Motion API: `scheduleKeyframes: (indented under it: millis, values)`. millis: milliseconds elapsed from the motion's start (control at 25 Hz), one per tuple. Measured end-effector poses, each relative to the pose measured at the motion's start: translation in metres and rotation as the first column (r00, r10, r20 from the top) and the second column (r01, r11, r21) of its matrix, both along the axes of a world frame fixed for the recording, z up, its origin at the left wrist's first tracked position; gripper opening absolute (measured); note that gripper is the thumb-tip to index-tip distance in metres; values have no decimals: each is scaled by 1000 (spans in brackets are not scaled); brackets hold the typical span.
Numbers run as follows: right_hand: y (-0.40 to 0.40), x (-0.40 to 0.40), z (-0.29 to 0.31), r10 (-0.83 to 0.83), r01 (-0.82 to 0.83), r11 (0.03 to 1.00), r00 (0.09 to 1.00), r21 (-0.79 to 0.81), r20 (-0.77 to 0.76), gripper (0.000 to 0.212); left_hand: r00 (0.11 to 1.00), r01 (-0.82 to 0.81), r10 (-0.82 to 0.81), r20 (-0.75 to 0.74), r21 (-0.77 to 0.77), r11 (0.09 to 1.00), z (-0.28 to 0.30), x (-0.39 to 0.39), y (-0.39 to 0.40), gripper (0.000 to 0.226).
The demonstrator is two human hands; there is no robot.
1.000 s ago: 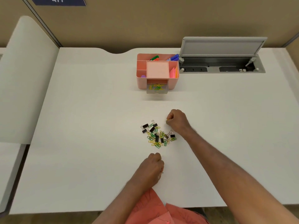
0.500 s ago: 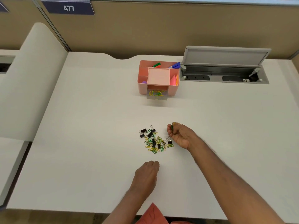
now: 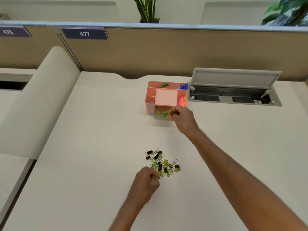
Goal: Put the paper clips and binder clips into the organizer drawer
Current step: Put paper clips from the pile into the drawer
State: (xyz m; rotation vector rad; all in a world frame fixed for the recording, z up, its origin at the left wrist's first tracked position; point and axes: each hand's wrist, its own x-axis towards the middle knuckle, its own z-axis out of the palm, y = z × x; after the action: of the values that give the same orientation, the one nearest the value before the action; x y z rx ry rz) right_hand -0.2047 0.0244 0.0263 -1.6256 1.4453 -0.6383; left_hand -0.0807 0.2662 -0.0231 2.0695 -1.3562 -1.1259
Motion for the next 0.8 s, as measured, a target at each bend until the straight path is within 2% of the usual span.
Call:
scheduleKeyframes:
  millis: [80,160,240,320,440,600,680,800]
  values:
    - [-18,12,5,115,-145,982,968,-119,-224,28,1000,16,-17,-10,-60,998,17,14,-21,23]
    - [-28,24,5,210,-294,944,883,-147,-419,28,1000,28,-29,-5,-108,994,31,31,-48,22]
    - [-32,33,3,261,-376,918,810,-123,-525,28,1000,25,-24,5,-139,990,40,46,-82,21]
    - [-34,37,-2,266,-385,917,781,-101,-565,26,1000,14,-11,20,-179,984,47,55,-116,17]
    - [-37,35,-8,204,-300,948,831,-108,-517,23,997,42,-24,75,-255,966,51,58,-167,15]
    - [-29,18,-5,8,-73,976,954,-206,-301,19,974,168,-96,208,-367,915,47,52,-224,18]
    - [-20,8,-6,-65,14,977,971,-215,-229,19,940,253,-137,313,-367,895,40,47,-241,21]
    - [-5,0,-12,-79,40,980,978,-196,-194,19,870,371,-184,458,-362,855,27,43,-255,23]
